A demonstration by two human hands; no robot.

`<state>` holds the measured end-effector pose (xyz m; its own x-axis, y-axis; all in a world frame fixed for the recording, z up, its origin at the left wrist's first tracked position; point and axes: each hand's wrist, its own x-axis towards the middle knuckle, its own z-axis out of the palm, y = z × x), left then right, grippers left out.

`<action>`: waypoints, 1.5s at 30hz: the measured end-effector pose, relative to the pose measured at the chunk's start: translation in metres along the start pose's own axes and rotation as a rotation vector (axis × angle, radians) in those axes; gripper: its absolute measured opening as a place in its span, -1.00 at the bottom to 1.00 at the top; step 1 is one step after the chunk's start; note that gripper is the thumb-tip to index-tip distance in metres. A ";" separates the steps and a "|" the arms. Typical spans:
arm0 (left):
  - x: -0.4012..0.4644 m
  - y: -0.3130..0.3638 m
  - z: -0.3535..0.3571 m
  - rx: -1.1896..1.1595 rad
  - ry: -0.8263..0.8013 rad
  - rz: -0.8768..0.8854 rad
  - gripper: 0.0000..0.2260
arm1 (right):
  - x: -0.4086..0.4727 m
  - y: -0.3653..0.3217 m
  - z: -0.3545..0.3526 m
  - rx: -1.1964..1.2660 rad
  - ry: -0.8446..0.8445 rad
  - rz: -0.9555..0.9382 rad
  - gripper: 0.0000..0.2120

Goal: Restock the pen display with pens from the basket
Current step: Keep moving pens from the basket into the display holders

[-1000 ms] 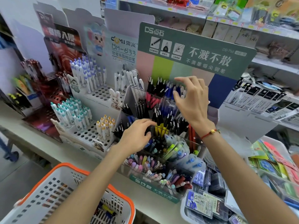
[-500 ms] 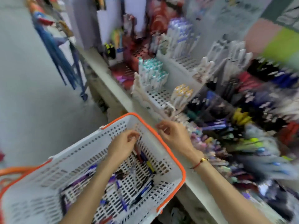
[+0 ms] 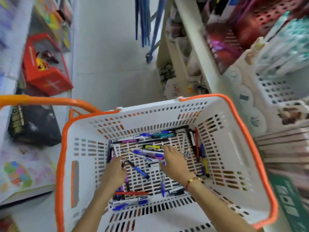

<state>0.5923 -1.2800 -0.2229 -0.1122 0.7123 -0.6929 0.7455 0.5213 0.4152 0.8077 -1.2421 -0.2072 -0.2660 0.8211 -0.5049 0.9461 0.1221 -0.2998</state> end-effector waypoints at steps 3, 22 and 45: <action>0.003 -0.017 0.015 0.008 -0.004 -0.139 -0.55 | 0.019 -0.010 0.025 -0.166 -0.092 -0.030 -0.17; 0.013 -0.015 0.047 -0.051 0.306 -0.138 -0.56 | 0.034 -0.015 0.075 -0.240 -0.112 -0.151 -0.61; -0.017 0.062 0.002 -0.527 -0.490 0.158 -0.83 | 0.005 0.009 -0.026 1.634 -0.216 0.219 -0.78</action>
<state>0.6415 -1.2605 -0.1864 0.3689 0.5699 -0.7343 0.2999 0.6748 0.6743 0.8198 -1.2225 -0.1913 -0.3140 0.6384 -0.7028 -0.1744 -0.7664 -0.6183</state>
